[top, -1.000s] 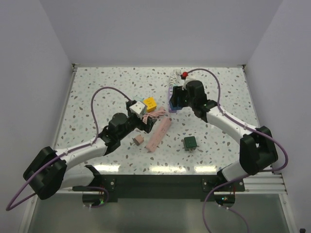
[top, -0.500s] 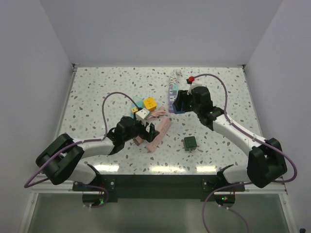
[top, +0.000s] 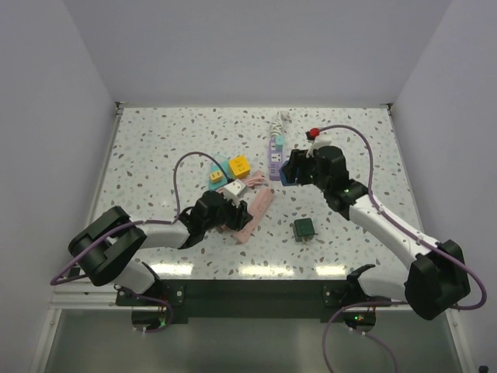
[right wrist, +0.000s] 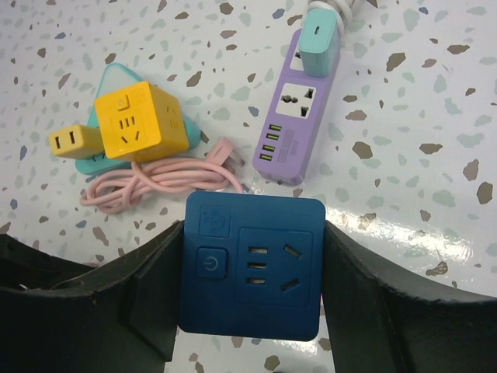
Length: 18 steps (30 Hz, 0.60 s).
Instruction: Insert the plug
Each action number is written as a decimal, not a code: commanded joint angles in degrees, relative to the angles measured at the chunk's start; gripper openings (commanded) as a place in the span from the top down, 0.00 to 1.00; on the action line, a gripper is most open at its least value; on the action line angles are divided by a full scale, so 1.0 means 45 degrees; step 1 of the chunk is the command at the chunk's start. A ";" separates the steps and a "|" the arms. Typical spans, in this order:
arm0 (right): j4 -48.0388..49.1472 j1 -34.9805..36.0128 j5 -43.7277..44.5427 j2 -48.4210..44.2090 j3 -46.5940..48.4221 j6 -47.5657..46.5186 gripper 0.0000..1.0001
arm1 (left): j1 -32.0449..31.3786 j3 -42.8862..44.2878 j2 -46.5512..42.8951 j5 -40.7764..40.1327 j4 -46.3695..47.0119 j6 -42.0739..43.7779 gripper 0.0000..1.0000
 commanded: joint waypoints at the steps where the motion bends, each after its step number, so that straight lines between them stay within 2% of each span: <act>1: 0.0620 0.0020 -0.0183 -0.0763 -0.0252 0.0394 1.00 | -0.0171 0.0340 0.0326 -0.0639 -0.0398 -0.0006 0.55; 3: 0.0756 0.0020 -0.0281 -0.0998 -0.0545 0.0511 1.00 | -0.0191 0.0379 0.0560 -0.0736 -0.0515 -0.0045 0.60; 5: 0.0854 0.0040 -0.0437 -0.1231 -0.0857 0.0706 1.00 | -0.0229 0.0457 0.0852 -0.0776 -0.0593 -0.0123 0.70; 6: 0.1028 0.0040 -0.0515 -0.1329 -0.0955 0.0784 1.00 | -0.0249 0.0477 0.0970 -0.0815 -0.0652 -0.0181 0.81; 8: 0.1186 0.0078 -0.0749 -0.1467 -0.1248 0.1058 1.00 | -0.0288 0.0516 0.1301 -0.0854 -0.0730 -0.0396 0.90; 9: 0.1399 0.0079 -0.0750 -0.1602 -0.1346 0.1252 1.00 | -0.0288 0.0497 0.1420 -0.0932 -0.0730 -0.0513 0.99; 14: 0.1947 0.0196 -0.1063 -0.1877 -0.1912 0.1722 1.00 | -0.0269 0.0458 0.2161 -0.0894 -0.0575 -0.1138 1.00; 18: 0.2357 0.0294 -0.0966 -0.1936 -0.2264 0.2112 1.00 | -0.0308 0.0244 0.2689 -0.0251 0.0381 -0.1879 1.00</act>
